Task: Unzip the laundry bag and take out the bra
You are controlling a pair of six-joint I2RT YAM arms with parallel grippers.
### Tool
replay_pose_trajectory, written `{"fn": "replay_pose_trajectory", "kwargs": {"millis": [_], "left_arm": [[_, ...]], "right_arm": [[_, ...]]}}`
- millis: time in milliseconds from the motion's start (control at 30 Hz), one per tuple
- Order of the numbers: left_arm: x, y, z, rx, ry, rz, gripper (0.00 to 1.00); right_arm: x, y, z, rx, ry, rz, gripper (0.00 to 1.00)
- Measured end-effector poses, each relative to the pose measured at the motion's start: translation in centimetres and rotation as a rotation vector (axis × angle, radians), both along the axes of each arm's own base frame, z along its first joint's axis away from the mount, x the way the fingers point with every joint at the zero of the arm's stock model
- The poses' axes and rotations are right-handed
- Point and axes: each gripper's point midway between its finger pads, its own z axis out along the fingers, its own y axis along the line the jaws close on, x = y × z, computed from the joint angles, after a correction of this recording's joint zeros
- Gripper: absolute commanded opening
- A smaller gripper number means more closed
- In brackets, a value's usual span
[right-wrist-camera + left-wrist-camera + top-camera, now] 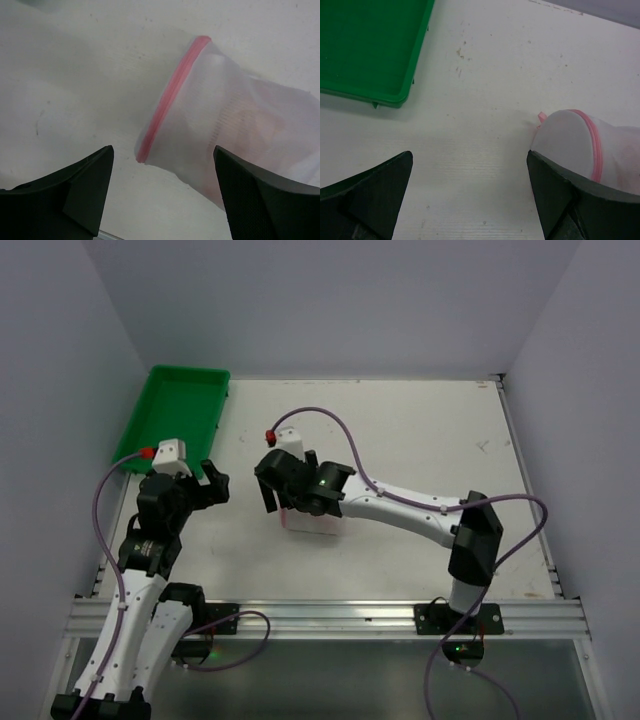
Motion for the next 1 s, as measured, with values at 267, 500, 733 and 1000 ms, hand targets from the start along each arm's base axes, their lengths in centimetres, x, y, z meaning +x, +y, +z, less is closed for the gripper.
{"fn": "replay_pose_trajectory", "kwargs": {"millis": [267,500,733,1000], "left_arm": [[0.1,0.6,-0.1,-0.007,0.006,0.019,1.00],[0.0,0.5,-0.8,-0.013,0.021,0.009,1.00],[-0.1,-0.6,0.2,-0.038,-0.020,-0.053,1.00],[-0.6,-3.1,1.7,-0.084,-0.074,-0.195,1.00]], "right_arm": [[0.3,1.1,-6.0,-0.130,0.042,-0.076,0.40],[0.6,0.8,-5.7,-0.133,0.026,-0.096,0.00],[-1.2,1.9,-0.4,0.089,0.066,0.068,0.00],[-3.1,1.4,3.9,0.448,0.167,0.285,0.00]]}}
